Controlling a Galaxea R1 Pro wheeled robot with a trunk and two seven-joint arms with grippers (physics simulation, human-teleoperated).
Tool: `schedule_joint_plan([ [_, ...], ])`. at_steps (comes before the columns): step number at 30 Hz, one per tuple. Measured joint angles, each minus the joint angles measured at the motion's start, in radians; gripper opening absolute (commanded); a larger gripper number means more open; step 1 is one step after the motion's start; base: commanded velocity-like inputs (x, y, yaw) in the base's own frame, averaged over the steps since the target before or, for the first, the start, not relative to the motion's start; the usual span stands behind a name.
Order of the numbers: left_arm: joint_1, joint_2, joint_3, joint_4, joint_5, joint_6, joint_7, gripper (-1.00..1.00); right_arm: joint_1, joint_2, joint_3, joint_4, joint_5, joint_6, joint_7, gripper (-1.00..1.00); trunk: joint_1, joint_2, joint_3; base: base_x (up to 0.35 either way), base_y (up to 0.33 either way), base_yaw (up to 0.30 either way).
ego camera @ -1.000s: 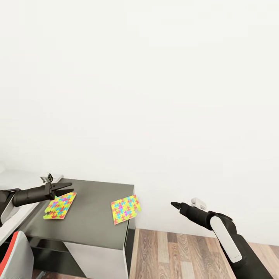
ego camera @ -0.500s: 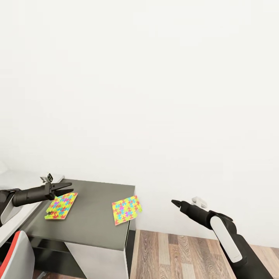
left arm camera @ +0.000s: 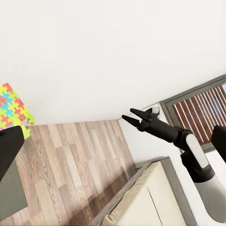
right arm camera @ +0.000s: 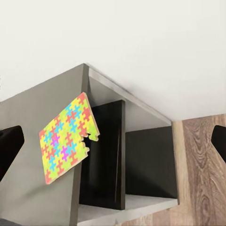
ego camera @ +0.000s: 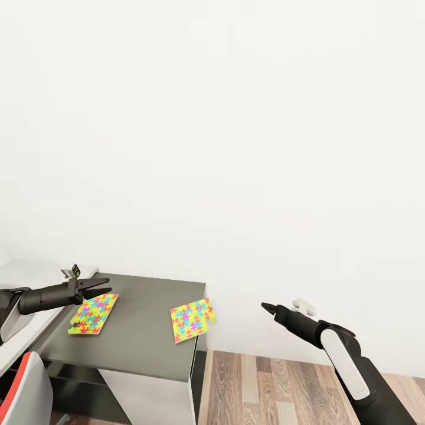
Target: Put all the toys in the child's room - the three board games (two on the bed and one on the table), the two jigsaw puzzles on the table, and the tennis ball on the table - inside the toy box on the table in the child's room.
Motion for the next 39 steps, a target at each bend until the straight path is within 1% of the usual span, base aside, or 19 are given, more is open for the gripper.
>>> schedule_joint_plan([
  [15,0.000,0.000,0.000,0.000,-0.001,0.000,0.000,1.00,0.000,0.000,0.001,0.001,0.000,-0.002,-0.001,1.00,0.000,0.000,0.022,0.000,0.000,0.004],
  [31,0.000,0.000,0.000,0.000,-0.001,0.000,0.000,1.00,0.000,0.000,0.000,0.008,-0.001,-0.001,-0.001,1.00,0.000,0.000,0.024,0.000,0.000,0.001],
  [39,0.000,0.000,0.000,0.000,0.000,0.000,0.000,1.00,0.000,0.000,0.000,0.006,0.000,-0.002,0.000,1.00,0.000,0.000,0.033,0.000,0.000,0.000],
])
